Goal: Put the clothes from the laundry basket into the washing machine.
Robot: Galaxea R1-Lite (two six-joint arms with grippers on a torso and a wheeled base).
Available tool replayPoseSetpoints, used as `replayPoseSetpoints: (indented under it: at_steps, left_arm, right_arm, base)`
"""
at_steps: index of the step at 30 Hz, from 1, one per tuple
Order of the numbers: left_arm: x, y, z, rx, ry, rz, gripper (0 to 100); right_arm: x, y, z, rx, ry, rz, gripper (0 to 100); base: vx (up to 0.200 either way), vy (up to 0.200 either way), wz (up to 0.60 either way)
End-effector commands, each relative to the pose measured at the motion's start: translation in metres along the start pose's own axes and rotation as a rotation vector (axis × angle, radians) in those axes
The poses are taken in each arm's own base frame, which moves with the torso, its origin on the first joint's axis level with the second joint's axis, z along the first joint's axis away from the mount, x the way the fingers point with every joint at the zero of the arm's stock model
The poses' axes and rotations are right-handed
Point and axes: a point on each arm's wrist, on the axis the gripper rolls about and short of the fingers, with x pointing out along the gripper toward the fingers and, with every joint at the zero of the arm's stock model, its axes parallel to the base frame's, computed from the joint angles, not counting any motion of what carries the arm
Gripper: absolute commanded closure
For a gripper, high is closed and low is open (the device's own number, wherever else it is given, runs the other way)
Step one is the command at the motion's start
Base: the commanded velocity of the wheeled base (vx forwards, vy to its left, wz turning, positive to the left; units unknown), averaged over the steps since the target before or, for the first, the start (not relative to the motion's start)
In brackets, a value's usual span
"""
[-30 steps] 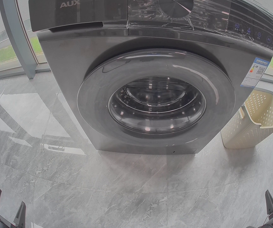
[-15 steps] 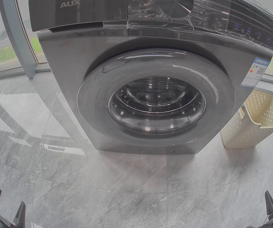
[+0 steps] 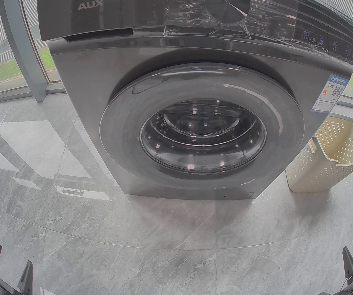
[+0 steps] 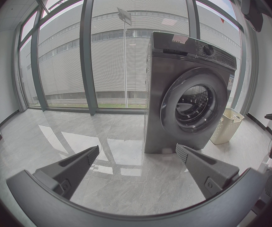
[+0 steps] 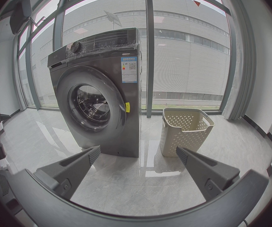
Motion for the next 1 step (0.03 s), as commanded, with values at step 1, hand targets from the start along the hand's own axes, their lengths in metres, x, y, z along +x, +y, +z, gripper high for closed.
replayPoseSetpoints:
  at_steps: [1]
  left_arm:
    - [0.0002, 0.0, -0.0048, 0.0, 0.003, 0.0, 0]
  right_arm:
    - [0.0003, 0.0, -0.0051, 0.001, 0.004, 0.001, 0]
  base:
    - [0.0, 0.0, 0.0]
